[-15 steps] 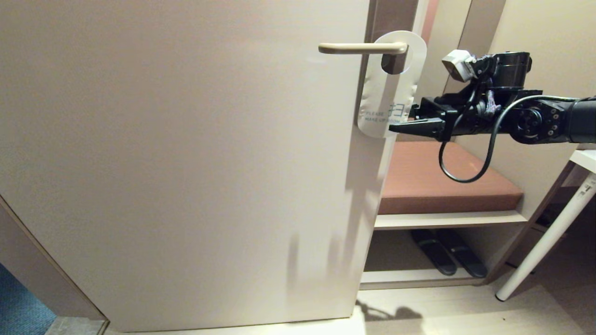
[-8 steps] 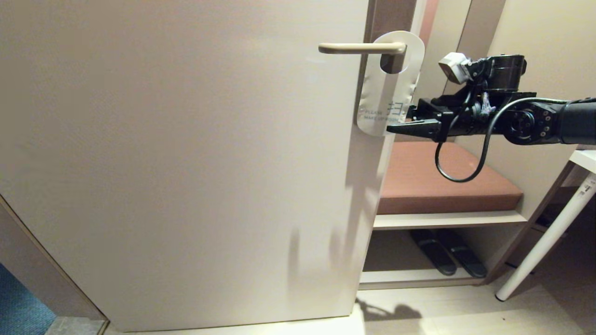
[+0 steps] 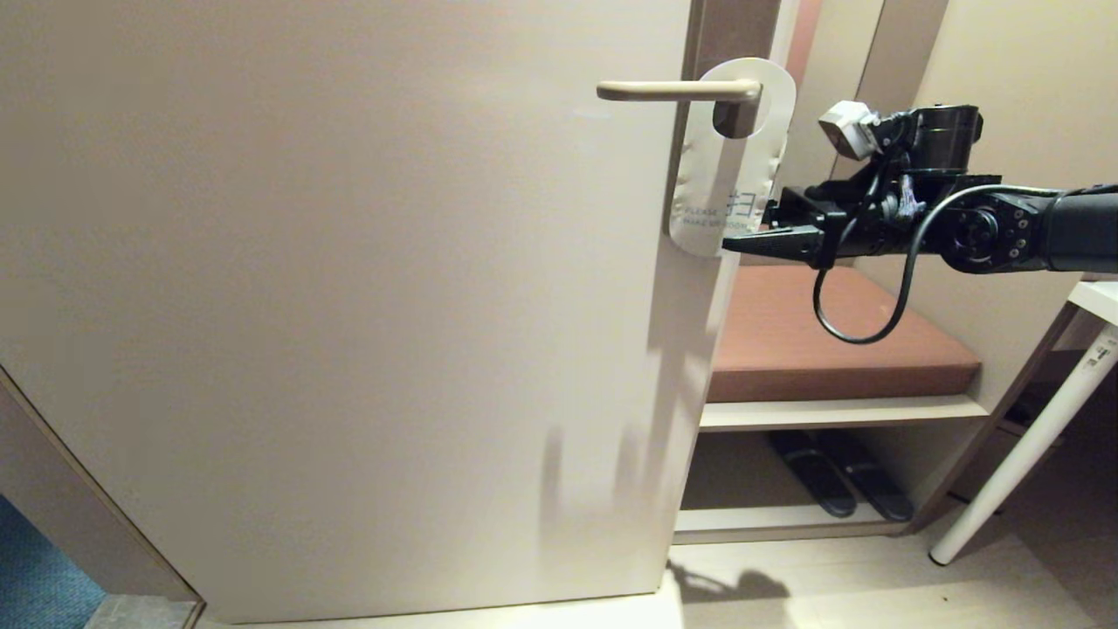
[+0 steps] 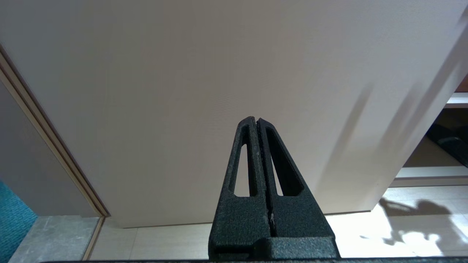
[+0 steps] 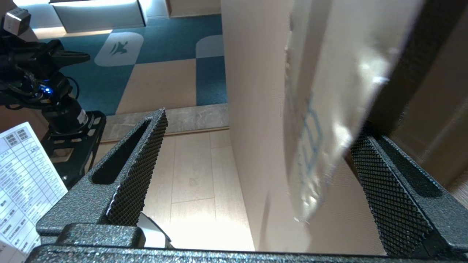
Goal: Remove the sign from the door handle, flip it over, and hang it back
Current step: Take down the sign
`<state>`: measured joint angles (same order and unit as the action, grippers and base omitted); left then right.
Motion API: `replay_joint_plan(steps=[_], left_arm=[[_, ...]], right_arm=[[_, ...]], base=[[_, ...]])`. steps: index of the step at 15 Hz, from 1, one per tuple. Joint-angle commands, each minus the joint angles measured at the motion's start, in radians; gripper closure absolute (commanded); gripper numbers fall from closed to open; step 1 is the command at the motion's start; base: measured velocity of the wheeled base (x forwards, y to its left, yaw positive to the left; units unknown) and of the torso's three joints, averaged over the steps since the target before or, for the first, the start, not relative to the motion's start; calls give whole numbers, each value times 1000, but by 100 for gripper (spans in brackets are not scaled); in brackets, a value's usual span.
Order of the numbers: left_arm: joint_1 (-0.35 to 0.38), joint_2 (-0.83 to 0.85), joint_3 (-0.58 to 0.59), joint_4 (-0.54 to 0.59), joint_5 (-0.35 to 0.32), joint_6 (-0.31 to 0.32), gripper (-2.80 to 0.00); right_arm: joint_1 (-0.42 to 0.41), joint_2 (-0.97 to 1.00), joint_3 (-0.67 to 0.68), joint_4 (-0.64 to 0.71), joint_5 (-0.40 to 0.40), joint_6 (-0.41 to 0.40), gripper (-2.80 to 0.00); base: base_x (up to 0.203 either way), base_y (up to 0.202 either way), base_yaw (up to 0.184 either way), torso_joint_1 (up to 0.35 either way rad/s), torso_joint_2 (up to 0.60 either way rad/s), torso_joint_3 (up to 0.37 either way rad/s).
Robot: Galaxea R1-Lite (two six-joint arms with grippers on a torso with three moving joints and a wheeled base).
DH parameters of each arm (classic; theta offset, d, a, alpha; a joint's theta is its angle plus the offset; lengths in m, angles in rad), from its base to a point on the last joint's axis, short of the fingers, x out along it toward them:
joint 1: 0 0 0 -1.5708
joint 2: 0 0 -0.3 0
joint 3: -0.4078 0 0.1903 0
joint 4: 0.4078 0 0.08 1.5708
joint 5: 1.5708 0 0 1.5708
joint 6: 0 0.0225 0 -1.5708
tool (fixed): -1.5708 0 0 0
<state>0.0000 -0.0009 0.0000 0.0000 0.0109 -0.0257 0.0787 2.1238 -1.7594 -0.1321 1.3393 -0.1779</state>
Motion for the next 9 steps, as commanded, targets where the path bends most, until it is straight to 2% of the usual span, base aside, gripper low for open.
replay_joint_plan(steps=[1, 9], left_arm=[[0, 1, 0, 0, 1, 0, 0], [0, 1, 0, 0, 1, 0, 0]], right_arm=[[6, -2, -1, -1, 9, -2, -280], [19, -9, 0, -1, 9, -5, -280]], base=[[0, 0, 0, 0, 0, 0], [0, 0, 0, 0, 0, 0]])
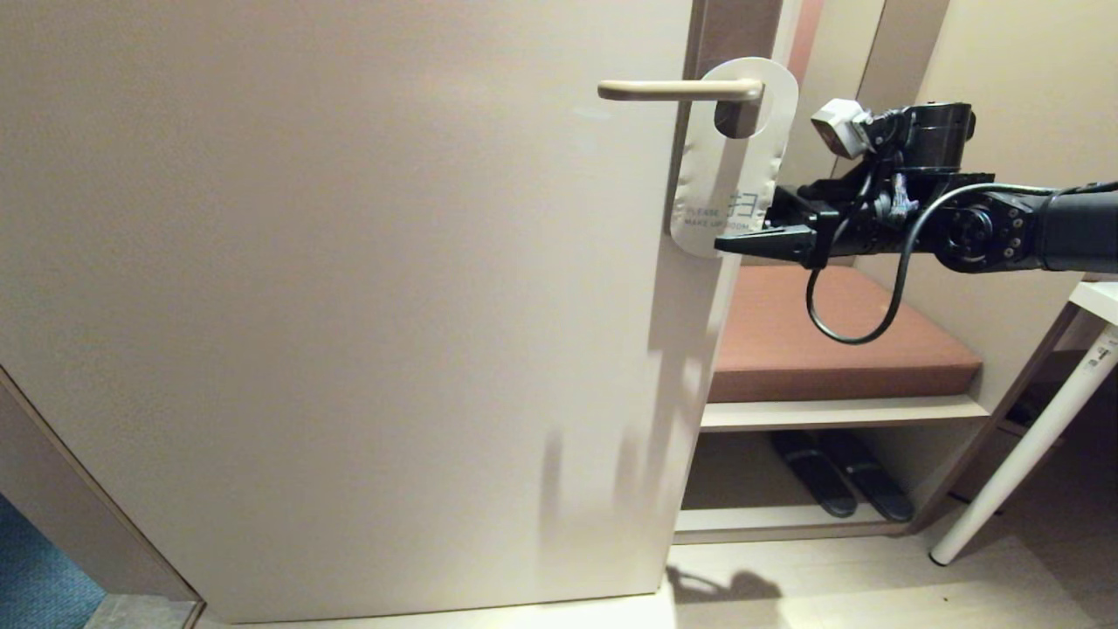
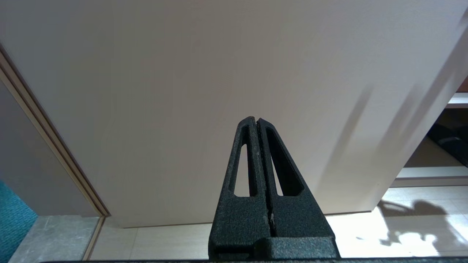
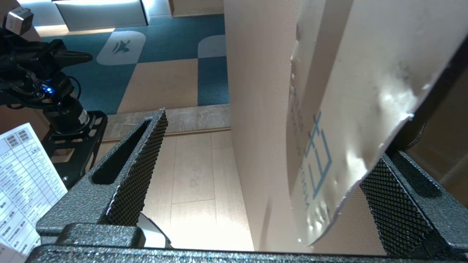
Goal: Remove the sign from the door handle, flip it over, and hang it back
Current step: Take down the sign
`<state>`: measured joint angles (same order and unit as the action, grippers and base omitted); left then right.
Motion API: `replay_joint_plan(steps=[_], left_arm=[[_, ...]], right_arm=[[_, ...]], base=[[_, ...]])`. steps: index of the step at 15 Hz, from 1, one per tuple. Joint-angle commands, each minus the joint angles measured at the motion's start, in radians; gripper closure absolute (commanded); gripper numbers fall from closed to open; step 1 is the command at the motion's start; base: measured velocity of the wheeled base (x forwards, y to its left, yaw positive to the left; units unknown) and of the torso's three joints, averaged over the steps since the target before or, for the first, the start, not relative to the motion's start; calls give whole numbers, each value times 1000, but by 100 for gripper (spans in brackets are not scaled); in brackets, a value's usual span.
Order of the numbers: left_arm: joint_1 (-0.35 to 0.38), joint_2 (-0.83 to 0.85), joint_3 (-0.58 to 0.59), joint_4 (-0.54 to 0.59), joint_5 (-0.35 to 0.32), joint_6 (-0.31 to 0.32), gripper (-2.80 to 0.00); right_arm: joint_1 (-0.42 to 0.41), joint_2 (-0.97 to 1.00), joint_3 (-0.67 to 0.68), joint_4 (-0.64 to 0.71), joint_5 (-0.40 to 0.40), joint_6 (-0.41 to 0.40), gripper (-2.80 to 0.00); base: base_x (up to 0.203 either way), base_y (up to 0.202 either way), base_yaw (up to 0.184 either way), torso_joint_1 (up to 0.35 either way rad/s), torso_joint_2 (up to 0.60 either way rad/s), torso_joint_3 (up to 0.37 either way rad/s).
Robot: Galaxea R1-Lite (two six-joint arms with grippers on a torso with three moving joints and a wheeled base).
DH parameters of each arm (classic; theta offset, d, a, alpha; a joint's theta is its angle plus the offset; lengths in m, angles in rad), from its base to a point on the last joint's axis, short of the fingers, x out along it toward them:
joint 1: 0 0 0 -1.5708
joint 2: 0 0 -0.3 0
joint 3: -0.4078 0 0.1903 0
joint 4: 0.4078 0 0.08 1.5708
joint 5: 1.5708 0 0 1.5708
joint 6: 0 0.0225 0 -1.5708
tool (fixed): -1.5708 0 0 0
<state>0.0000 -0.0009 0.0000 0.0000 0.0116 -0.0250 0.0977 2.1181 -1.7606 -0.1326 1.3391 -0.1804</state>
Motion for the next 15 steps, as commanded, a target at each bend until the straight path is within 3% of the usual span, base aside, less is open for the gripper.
replay_joint_plan(steps=[1, 5, 6, 15], left_arm=[[0, 1, 0, 0, 1, -1, 0], [0, 1, 0, 0, 1, -1, 0], [0, 1, 0, 0, 1, -1, 0], [0, 1, 0, 0, 1, -1, 0]], right_arm=[[-1, -4, 1, -1, 9, -2, -280], [-1, -6, 2, -1, 9, -4, -280], [-1, -6, 1, -1, 9, -4, 0], [-7, -20, 9, -2, 8, -13, 0]], base=[[0, 0, 0, 0, 0, 0], [0, 0, 0, 0, 0, 0], [0, 0, 0, 0, 0, 0], [0, 0, 0, 0, 0, 0]])
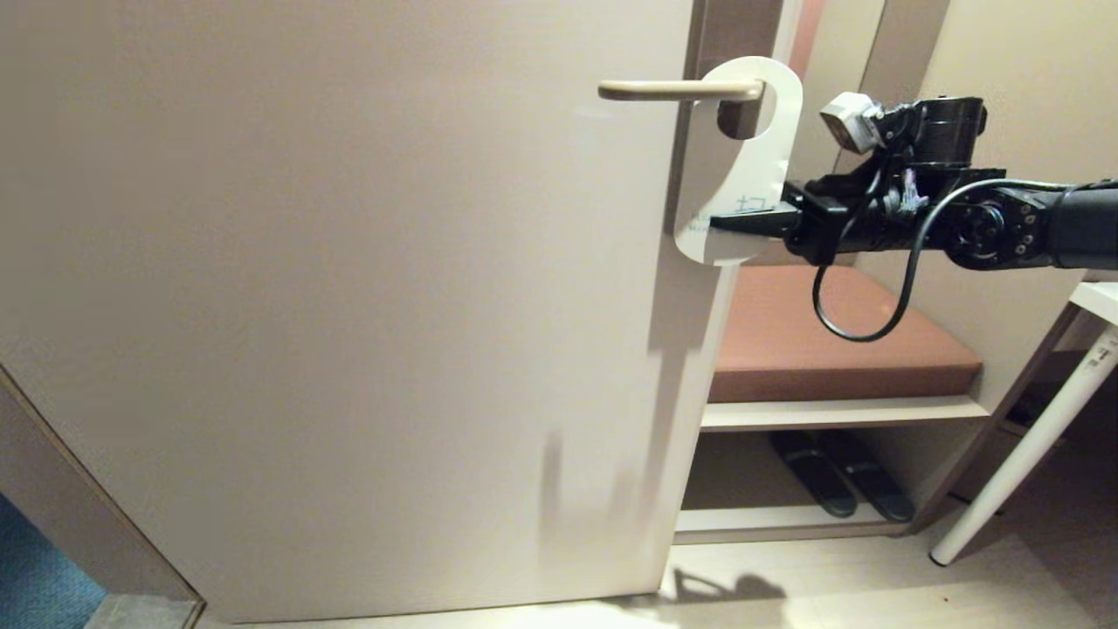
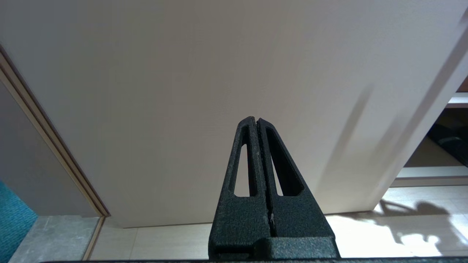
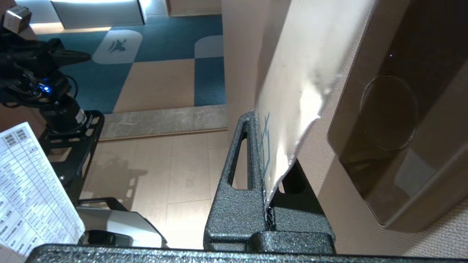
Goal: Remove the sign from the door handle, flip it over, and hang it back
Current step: Take down the sign
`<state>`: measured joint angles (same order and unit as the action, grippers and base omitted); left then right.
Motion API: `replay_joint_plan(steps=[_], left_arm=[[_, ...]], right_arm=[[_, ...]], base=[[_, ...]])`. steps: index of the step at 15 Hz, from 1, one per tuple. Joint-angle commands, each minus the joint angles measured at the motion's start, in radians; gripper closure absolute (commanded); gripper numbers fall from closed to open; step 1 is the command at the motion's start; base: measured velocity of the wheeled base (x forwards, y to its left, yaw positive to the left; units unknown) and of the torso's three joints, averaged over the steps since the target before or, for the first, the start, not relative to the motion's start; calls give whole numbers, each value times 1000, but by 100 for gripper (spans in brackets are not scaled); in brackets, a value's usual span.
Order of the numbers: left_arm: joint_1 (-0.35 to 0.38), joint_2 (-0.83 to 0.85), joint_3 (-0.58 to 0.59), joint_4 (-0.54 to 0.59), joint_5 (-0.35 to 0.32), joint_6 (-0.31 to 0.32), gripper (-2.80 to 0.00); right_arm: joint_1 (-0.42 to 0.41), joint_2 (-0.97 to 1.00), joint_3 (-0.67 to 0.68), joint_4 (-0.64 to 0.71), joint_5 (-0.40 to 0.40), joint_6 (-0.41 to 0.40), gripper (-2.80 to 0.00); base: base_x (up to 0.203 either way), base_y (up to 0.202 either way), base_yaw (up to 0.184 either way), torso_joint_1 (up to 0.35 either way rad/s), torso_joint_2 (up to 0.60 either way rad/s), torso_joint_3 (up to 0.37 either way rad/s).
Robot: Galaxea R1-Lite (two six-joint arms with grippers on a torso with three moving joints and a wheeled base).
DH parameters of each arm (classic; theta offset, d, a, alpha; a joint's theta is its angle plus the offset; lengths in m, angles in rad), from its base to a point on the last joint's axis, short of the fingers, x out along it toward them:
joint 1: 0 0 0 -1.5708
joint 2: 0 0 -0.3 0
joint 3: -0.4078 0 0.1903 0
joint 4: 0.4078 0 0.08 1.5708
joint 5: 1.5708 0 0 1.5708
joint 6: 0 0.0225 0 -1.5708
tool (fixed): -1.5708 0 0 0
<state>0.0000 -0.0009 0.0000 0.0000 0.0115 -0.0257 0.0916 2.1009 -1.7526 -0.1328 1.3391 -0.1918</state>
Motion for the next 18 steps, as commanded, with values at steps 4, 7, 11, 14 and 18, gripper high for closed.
replay_joint_plan(steps=[4, 7, 11, 14, 18], left_arm=[[0, 1, 0, 0, 1, 0, 0], [0, 1, 0, 0, 1, 0, 0], [0, 1, 0, 0, 1, 0, 0], [0, 1, 0, 0, 1, 0, 0], [0, 1, 0, 0, 1, 0, 0]], right_arm=[[-1, -4, 5, -1, 6, -21, 0], [-1, -7, 11, -1, 5, -21, 0], [-1, -26, 43, -1, 5, -21, 0], [-1, -47, 65, 5, 0, -18, 0], [-1, -75, 93, 7, -5, -15, 0]], base=[[0, 0, 0, 0, 0, 0], [0, 0, 0, 0, 0, 0], [0, 0, 0, 0, 0, 0], [0, 0, 0, 0, 0, 0], [0, 0, 0, 0, 0, 0]])
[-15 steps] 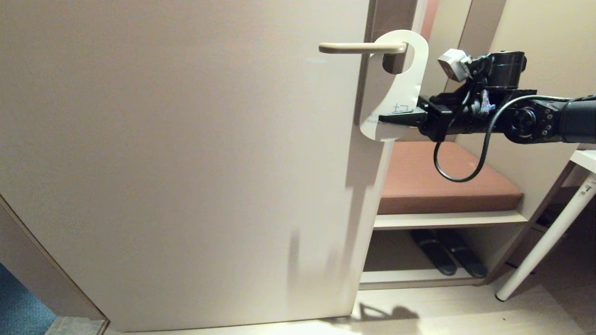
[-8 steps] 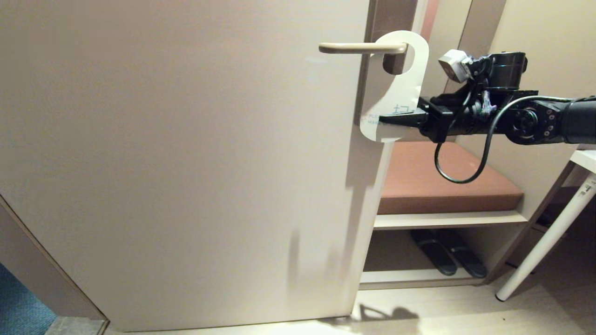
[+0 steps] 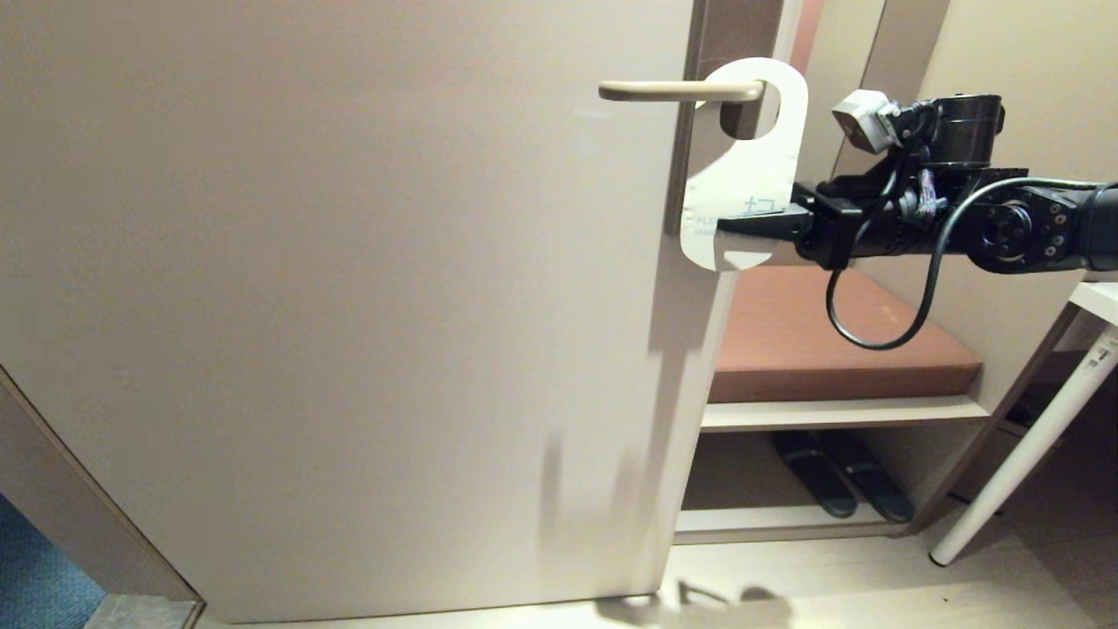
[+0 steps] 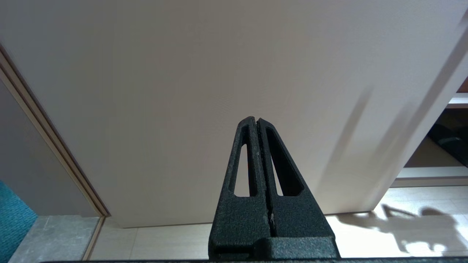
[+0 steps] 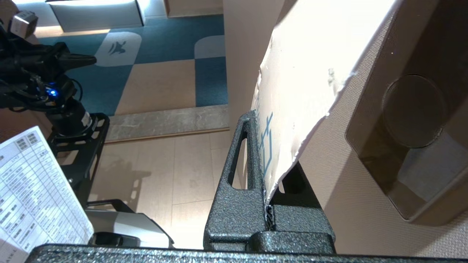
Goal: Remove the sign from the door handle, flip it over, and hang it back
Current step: Take down the sign
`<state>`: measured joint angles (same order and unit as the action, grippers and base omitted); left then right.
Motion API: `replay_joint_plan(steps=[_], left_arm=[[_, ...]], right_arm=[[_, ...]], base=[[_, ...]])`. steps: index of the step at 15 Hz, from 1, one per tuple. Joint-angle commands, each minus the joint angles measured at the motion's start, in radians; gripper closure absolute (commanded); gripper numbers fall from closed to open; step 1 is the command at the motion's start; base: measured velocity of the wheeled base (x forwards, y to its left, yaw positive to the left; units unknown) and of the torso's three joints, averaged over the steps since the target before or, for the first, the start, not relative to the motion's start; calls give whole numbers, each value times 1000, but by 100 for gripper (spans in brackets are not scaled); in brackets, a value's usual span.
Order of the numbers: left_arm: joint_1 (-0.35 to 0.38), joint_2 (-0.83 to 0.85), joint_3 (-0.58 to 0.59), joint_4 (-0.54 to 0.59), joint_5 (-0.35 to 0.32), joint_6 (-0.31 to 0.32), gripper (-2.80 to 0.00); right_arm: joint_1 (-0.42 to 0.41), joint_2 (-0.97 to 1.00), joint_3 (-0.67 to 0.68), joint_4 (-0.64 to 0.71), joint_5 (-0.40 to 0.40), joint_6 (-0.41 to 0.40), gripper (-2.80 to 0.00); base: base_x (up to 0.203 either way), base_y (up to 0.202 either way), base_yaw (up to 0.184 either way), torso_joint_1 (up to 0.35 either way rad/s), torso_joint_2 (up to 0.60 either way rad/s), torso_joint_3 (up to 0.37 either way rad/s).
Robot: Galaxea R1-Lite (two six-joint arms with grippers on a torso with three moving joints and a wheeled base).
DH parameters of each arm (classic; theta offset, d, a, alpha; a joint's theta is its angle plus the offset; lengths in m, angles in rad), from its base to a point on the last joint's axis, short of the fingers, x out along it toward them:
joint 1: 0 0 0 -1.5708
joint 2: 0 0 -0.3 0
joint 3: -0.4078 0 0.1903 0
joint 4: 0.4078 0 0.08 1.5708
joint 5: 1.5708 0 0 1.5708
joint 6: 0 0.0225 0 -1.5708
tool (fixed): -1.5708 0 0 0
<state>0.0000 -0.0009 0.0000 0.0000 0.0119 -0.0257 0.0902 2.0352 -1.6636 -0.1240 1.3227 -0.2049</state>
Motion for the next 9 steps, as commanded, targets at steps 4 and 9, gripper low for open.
replay_joint_plan(steps=[4, 9], left_arm=[[0, 1, 0, 0, 0, 0, 0], [0, 1, 0, 0, 0, 0, 0]], right_arm=[[0, -27, 33, 0, -23, 1, 0], [3, -50, 73, 0, -96, 9, 0]], base=[[0, 0, 0, 0, 0, 0], [0, 0, 0, 0, 0, 0]])
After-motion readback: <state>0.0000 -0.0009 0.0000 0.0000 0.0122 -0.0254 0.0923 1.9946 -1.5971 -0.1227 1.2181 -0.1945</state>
